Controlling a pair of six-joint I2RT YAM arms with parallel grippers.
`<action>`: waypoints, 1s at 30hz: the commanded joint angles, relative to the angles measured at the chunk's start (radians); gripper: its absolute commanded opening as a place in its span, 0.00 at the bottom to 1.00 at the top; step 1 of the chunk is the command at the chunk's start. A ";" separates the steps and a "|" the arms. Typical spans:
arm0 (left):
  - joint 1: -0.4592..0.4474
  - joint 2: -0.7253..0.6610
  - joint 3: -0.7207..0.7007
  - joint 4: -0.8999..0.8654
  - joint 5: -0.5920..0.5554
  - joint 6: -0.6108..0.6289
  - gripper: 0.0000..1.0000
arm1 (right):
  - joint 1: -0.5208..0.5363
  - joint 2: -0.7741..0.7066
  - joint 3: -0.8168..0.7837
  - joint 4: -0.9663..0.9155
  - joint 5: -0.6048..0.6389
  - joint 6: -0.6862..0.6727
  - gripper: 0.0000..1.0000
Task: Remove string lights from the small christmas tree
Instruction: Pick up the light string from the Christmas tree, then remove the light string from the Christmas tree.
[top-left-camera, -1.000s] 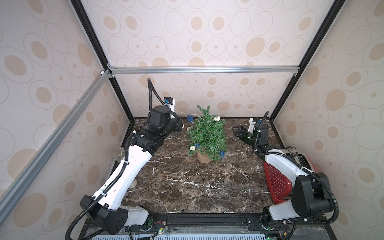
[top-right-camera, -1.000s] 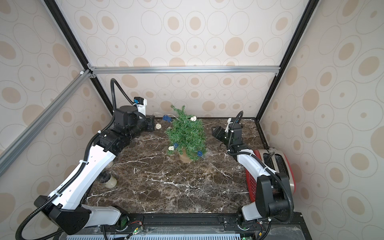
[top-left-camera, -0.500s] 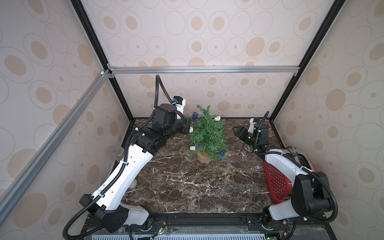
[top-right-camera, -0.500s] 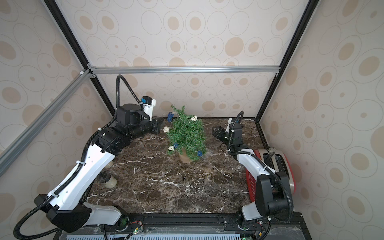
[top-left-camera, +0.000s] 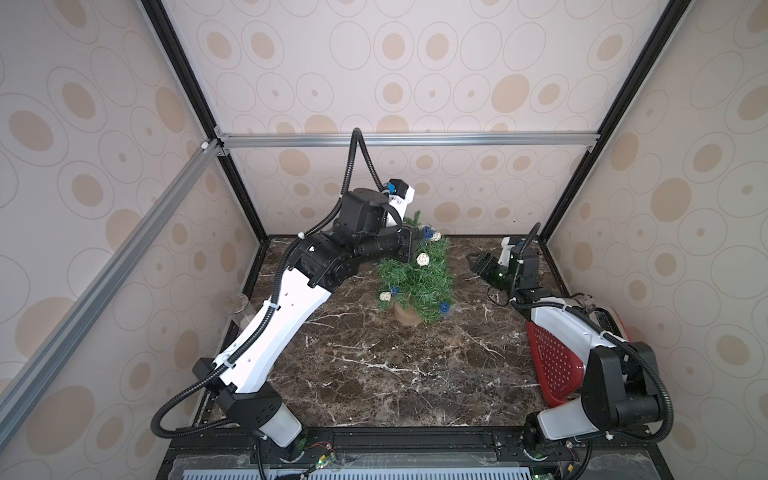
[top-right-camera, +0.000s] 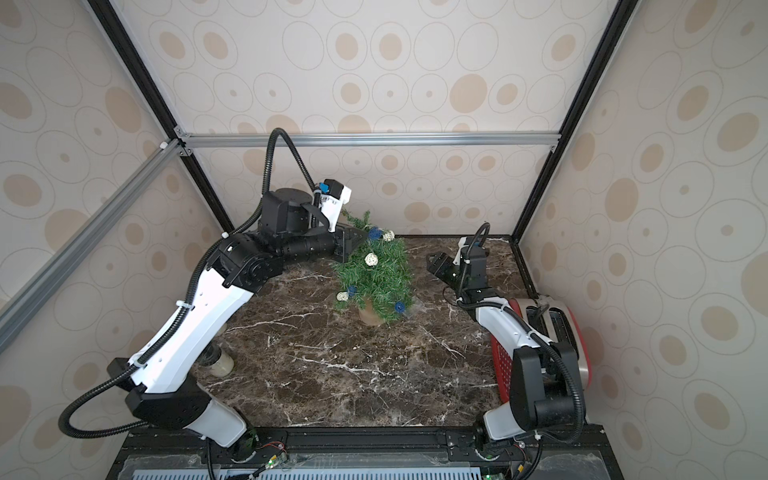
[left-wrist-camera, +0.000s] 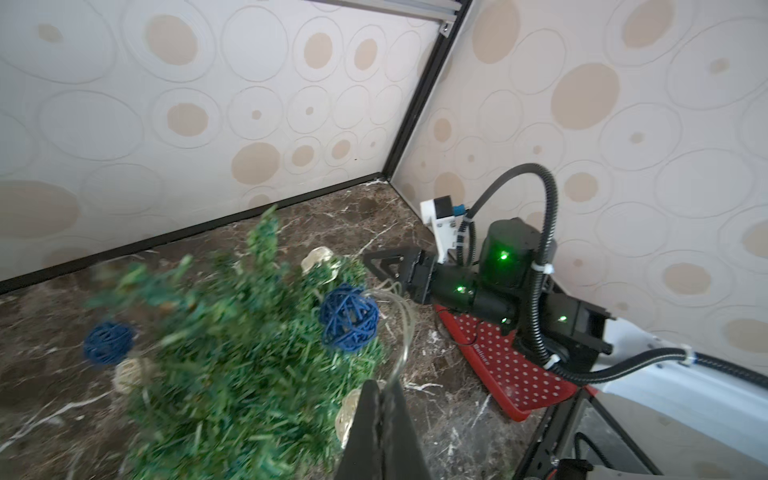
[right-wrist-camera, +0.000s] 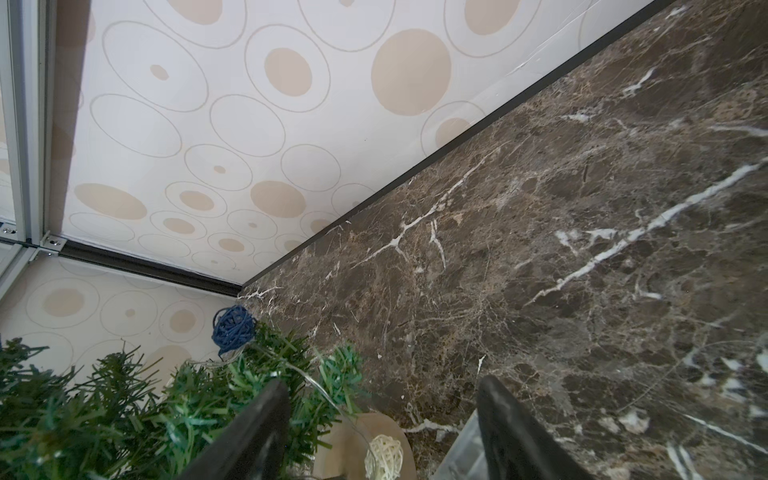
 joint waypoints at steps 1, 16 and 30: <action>-0.011 0.089 0.131 -0.034 0.101 -0.064 0.00 | -0.011 -0.021 -0.014 0.007 -0.015 0.009 0.74; -0.024 0.333 0.491 0.063 0.074 -0.130 0.00 | -0.025 -0.026 -0.033 0.020 -0.044 0.016 0.74; 0.036 0.509 0.578 0.483 0.073 -0.263 0.00 | -0.033 -0.033 -0.047 0.022 -0.058 0.015 0.73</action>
